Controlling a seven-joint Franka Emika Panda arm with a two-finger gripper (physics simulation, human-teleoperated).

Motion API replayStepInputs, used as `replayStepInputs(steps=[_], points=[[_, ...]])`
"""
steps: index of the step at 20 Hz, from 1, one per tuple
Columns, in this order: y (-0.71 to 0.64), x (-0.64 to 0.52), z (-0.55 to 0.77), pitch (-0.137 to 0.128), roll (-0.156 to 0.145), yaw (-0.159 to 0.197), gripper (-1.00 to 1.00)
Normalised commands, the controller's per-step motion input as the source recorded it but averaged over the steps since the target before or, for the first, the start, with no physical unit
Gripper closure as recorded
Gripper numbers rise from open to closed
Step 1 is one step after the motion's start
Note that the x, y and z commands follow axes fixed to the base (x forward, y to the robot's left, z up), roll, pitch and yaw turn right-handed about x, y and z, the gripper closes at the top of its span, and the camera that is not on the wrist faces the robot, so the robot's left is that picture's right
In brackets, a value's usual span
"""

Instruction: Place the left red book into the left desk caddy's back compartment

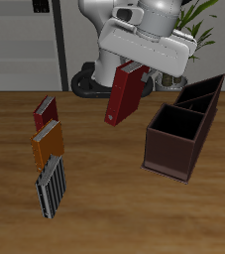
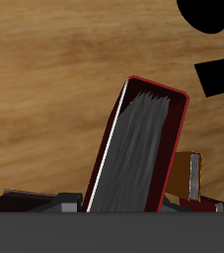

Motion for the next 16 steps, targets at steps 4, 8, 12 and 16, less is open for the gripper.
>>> replayStepInputs(steps=[4, 8, 12, 16], points=[[0.17, -0.66, 0.18, 0.008, -0.020, 0.028, 1.00], [0.15, -0.51, 0.07, -0.015, 0.002, 0.002, 1.00], [0.33, -0.74, -0.02, 0.009, 0.027, 0.057, 1.00], [0.26, -0.68, -0.04, -0.040, -0.010, 0.011, 1.00]])
